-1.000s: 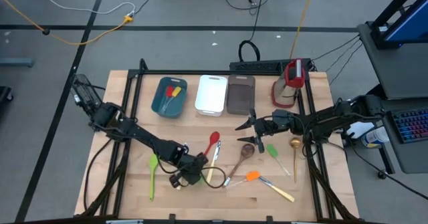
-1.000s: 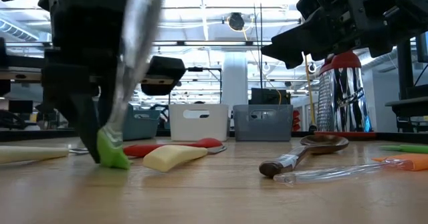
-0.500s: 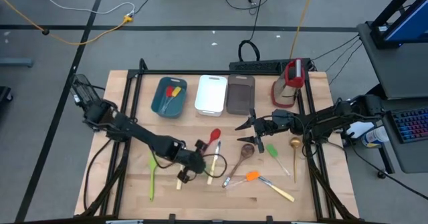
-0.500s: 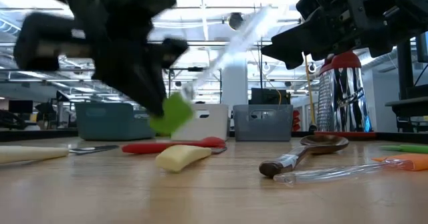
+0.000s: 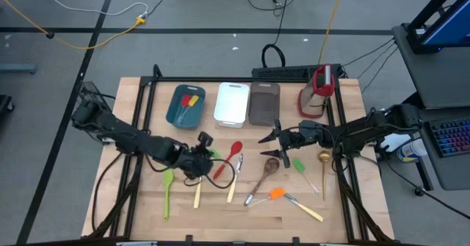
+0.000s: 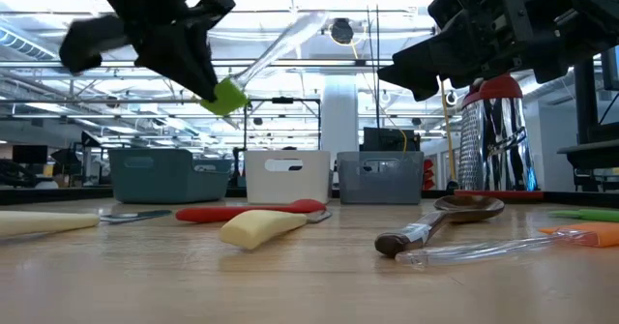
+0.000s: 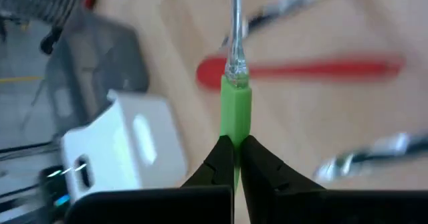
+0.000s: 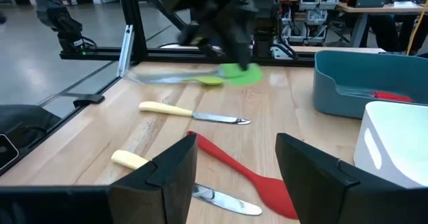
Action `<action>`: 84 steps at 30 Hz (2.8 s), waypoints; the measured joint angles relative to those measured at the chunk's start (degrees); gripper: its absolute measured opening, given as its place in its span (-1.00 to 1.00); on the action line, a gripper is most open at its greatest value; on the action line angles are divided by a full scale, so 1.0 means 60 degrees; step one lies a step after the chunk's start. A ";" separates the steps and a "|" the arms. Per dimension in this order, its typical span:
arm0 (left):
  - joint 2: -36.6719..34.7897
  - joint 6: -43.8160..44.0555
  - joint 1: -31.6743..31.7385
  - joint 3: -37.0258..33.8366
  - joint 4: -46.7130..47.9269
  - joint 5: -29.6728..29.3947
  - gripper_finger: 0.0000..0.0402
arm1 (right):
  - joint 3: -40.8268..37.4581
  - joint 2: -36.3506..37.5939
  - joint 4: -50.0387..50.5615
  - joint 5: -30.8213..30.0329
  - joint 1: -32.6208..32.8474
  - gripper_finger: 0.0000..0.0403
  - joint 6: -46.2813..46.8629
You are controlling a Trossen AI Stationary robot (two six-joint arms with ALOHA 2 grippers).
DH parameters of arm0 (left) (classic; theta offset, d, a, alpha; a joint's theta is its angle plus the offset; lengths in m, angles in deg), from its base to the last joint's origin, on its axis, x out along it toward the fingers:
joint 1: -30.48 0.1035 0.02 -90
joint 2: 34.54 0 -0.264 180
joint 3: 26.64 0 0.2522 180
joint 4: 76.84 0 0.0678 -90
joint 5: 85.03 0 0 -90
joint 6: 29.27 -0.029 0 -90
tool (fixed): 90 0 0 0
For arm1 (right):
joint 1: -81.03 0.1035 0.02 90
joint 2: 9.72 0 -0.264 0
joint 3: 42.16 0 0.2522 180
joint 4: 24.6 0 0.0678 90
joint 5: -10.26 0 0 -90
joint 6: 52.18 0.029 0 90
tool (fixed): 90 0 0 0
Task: Pick & Place Kitchen Items
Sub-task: Put the left green spatula into the blue bin
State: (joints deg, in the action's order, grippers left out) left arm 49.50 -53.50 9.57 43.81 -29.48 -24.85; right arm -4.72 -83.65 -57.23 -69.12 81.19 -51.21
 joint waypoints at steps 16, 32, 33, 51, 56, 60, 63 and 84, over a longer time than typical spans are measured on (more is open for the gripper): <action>-0.0391 -0.3086 0.2291 0.0004 0.1692 -0.0986 -0.98 | 0.0000 0.0000 0.0001 0.0000 0.0001 -0.03 -0.0010; -0.0391 -0.7296 0.4926 0.0007 0.2890 -0.0304 -0.97 | 0.0000 0.0000 -0.0003 0.0000 0.0000 -0.03 -0.0017; -0.0391 -0.7592 0.5049 0.0007 0.2880 -0.0301 -0.97 | 0.0000 0.0000 -0.0003 0.0000 0.0001 -0.03 -0.0018; -0.0691 -1.1768 0.6914 0.1084 0.2761 -0.0635 -0.97 | 0.0000 0.0000 -0.0010 -0.0004 -0.0002 -0.03 -0.0025; -0.0668 -1.3907 0.7503 0.1363 0.3112 -0.1034 -0.95 | 0.0000 0.0000 -0.0010 -0.0007 -0.0006 -0.03 -0.0023; -0.0657 -1.5352 0.7763 0.1253 0.3439 -0.1524 -0.92 | 0.0000 0.0000 -0.0010 -0.0007 -0.0006 -0.03 -0.0134; -0.0657 -1.5564 0.7937 0.1156 0.3388 -0.1468 -0.94 | 0.0000 0.0000 -0.0012 -0.0010 -0.0006 -0.03 -0.0276; 0.1059 -1.5161 0.8653 0.0324 0.2314 0.0234 -0.92 | 0.0000 0.0000 -0.0050 -0.0572 -0.0010 -0.03 -0.0244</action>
State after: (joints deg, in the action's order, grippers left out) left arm 55.85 -144.47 61.48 45.76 -15.60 -23.45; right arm -4.72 -83.65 -57.53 -72.56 81.13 -52.67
